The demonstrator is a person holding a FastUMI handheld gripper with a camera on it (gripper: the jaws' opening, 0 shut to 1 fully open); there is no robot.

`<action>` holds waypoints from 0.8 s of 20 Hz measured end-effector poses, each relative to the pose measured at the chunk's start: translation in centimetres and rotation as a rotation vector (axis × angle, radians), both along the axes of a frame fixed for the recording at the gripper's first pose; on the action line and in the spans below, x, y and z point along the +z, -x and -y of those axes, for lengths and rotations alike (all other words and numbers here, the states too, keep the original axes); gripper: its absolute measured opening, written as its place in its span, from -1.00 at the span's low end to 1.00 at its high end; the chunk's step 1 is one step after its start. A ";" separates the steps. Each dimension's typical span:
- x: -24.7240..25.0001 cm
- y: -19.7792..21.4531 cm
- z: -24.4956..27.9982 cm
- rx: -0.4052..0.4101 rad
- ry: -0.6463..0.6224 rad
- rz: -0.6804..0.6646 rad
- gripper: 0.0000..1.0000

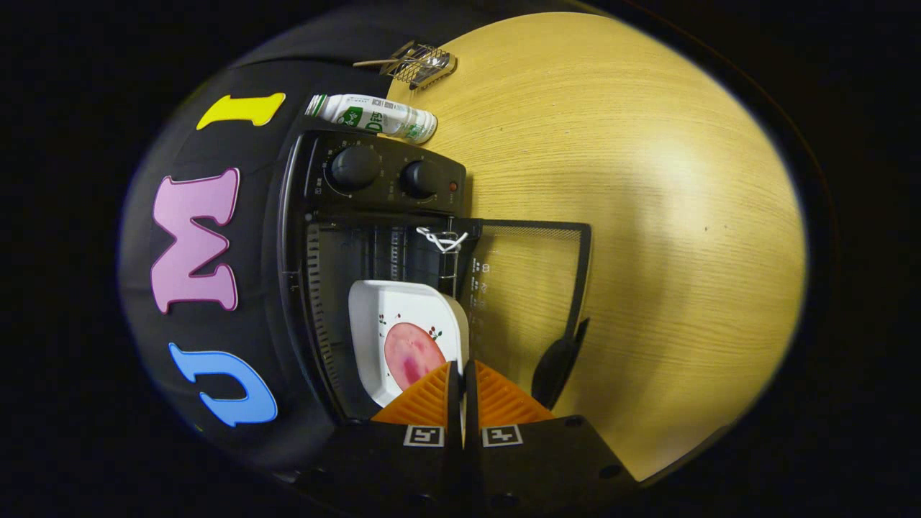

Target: Open the toaster oven, put the food inside, and close the toaster oven door.

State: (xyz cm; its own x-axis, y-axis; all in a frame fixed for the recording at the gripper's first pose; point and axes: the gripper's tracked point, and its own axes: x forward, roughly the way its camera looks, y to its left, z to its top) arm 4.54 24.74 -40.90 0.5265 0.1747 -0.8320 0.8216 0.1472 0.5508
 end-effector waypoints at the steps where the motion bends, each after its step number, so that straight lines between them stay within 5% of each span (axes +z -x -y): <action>1: -0.5 -0.6 -0.3 -0.017 0.011 -0.006 -0.90; 16: -3.4 -7.7 -1.1 -0.138 0.031 0.013 -0.90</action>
